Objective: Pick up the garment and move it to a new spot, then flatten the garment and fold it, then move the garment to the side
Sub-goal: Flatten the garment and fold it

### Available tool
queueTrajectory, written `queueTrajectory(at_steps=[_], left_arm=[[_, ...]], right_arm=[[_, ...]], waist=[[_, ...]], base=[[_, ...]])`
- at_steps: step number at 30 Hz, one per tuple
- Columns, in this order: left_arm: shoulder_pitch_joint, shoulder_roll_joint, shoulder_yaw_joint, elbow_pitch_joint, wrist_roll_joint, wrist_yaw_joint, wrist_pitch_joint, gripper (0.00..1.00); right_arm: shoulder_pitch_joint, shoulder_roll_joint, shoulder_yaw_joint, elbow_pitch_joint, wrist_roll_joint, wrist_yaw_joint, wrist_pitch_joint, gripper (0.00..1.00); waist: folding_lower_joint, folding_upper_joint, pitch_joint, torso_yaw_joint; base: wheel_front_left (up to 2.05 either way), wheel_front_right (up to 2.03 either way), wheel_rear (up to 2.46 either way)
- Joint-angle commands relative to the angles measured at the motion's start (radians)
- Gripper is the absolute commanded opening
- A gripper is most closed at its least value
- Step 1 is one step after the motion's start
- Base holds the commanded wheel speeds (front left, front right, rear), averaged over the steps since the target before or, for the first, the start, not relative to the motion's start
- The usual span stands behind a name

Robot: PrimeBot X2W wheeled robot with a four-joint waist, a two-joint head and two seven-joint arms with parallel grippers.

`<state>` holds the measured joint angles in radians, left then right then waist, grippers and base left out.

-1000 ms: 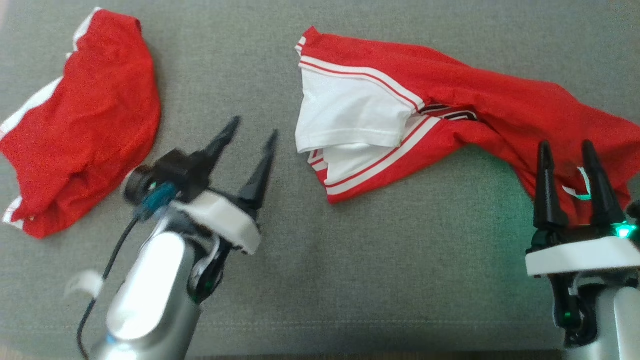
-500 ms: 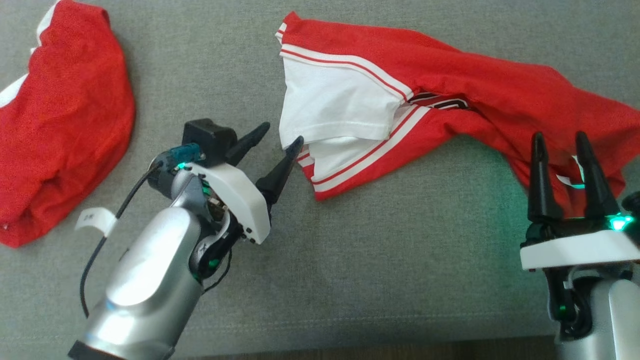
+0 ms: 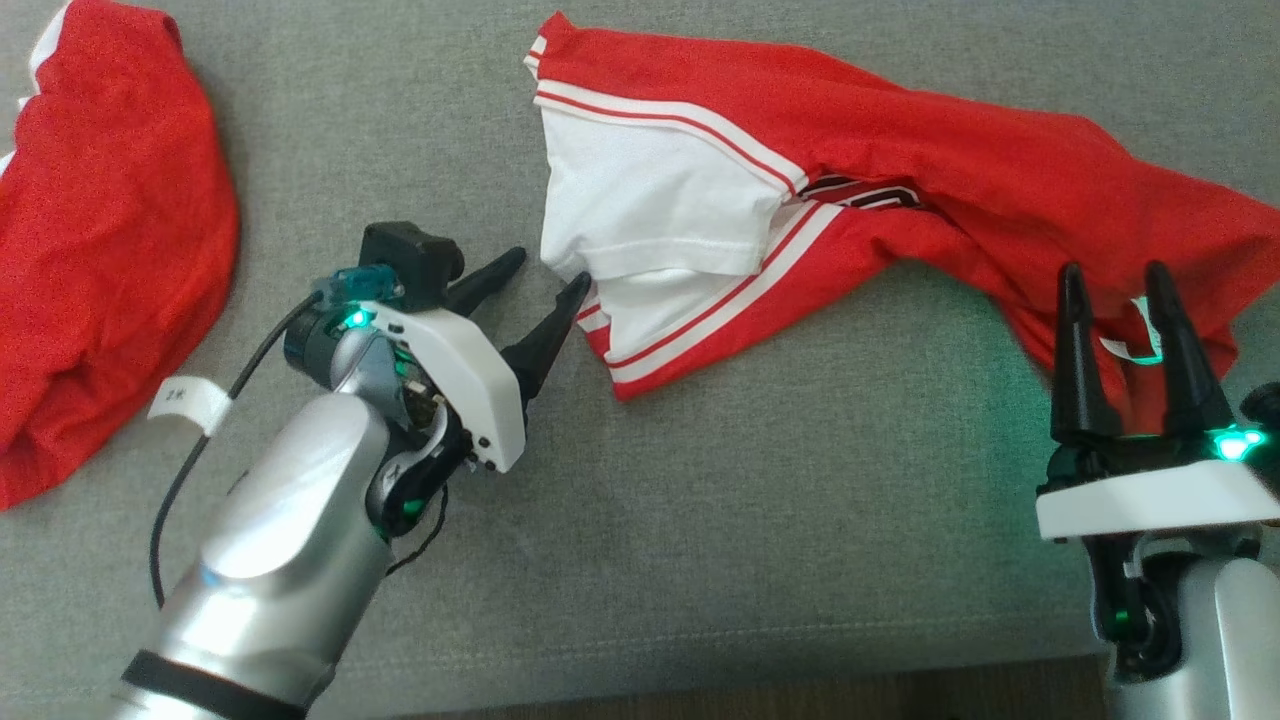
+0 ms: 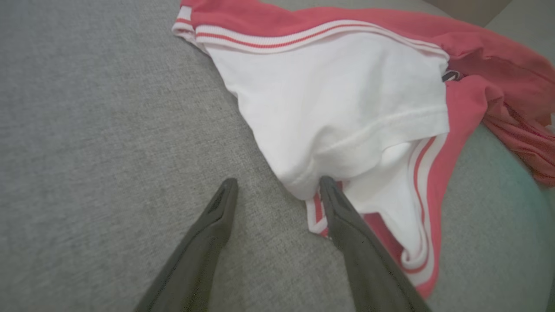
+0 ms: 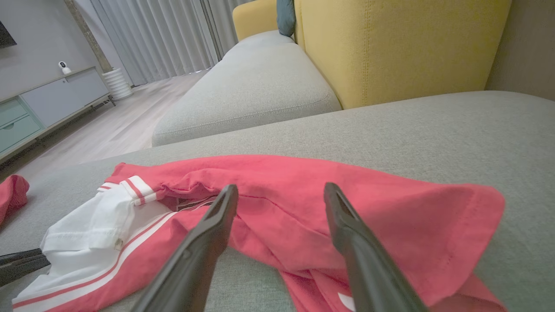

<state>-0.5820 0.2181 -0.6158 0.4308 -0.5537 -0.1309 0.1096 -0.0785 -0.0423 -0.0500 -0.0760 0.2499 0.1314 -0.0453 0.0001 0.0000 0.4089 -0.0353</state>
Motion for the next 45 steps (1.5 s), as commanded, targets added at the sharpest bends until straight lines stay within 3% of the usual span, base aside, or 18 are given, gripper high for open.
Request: queueTrajectory(at_steps=[1, 2, 4, 6, 8, 9, 10, 24, 33, 45], left_arm=[[-0.041, 0.031, 0.02, -0.012, -0.009, 0.0, -0.001, 1.0], [-0.044, 0.033, 0.016, -0.007, -0.012, 0.0, -0.002, 1.0], [-0.049, 0.036, 0.009, 0.002, -0.015, 0.0, -0.005, 0.85], [-0.053, 0.038, 0.0, 0.009, -0.017, 0.0, -0.009, 0.53], [-0.058, 0.041, -0.012, 0.01, -0.021, 0.0, -0.018, 0.36], [-0.06, 0.043, -0.018, 0.009, -0.022, 0.0, -0.024, 0.13], [-0.063, 0.045, -0.024, 0.009, -0.022, 0.0, -0.029, 0.0], [-0.062, 0.073, -0.048, -0.028, -0.02, 0.001, -0.079, 0.0], [-0.012, 0.115, -0.05, -0.129, -0.014, 0.015, -0.102, 0.0], [0.068, 0.194, -0.044, -0.31, -0.012, 0.068, -0.069, 0.0]], right_arm=[[-0.016, -0.008, 0.022, -0.038, 0.008, -0.001, -0.012, 1.0], [-0.016, -0.008, 0.022, -0.037, 0.009, -0.001, -0.014, 1.0], [-0.015, -0.008, 0.022, -0.036, 0.011, -0.001, -0.015, 1.0], [-0.014, -0.008, 0.022, -0.035, 0.012, -0.001, -0.016, 1.0], [-0.013, -0.008, 0.02, -0.034, 0.014, -0.001, -0.017, 1.0], [-0.013, -0.008, 0.019, -0.033, 0.014, -0.001, -0.018, 1.0], [-0.012, -0.008, 0.017, -0.031, 0.015, -0.001, -0.017, 1.0], [-0.002, -0.008, 0.003, -0.017, 0.021, -0.001, -0.012, 1.0], [0.023, -0.008, -0.045, -0.007, 0.019, -0.001, 0.002, 1.0], [0.052, -0.008, -0.214, -0.02, 0.014, -0.001, 0.176, 1.0]], waist=[[-0.0001, 0.0, 0.001, -0.002], [-0.0001, 0.0, 0.001, -0.003], [-0.0001, 0.0, 0.001, -0.004], [-0.0001, 0.0, 0.0, -0.005], [-0.0001, 0.0, -0.001, -0.005], [-0.0001, 0.0, -0.001, -0.004], [-0.0001, 0.0, -0.002, -0.003], [-0.0001, 0.0, -0.028, 0.012], [-0.0001, 0.0, -0.052, 0.015], [-0.0001, 0.0, -0.053, 0.0]], base=[[0.0, 0.0, 0.0], [0.0, 0.0, 0.0], [0.0, 0.0, 0.0], [0.0, 0.0, 0.0], [0.0, 0.0, 0.0], [0.0, 0.0, 0.0], [0.0, 0.0, 0.0], [0.0, 0.0, 0.0], [0.0, 0.0, 0.0], [0.0, 0.0, 0.0]])
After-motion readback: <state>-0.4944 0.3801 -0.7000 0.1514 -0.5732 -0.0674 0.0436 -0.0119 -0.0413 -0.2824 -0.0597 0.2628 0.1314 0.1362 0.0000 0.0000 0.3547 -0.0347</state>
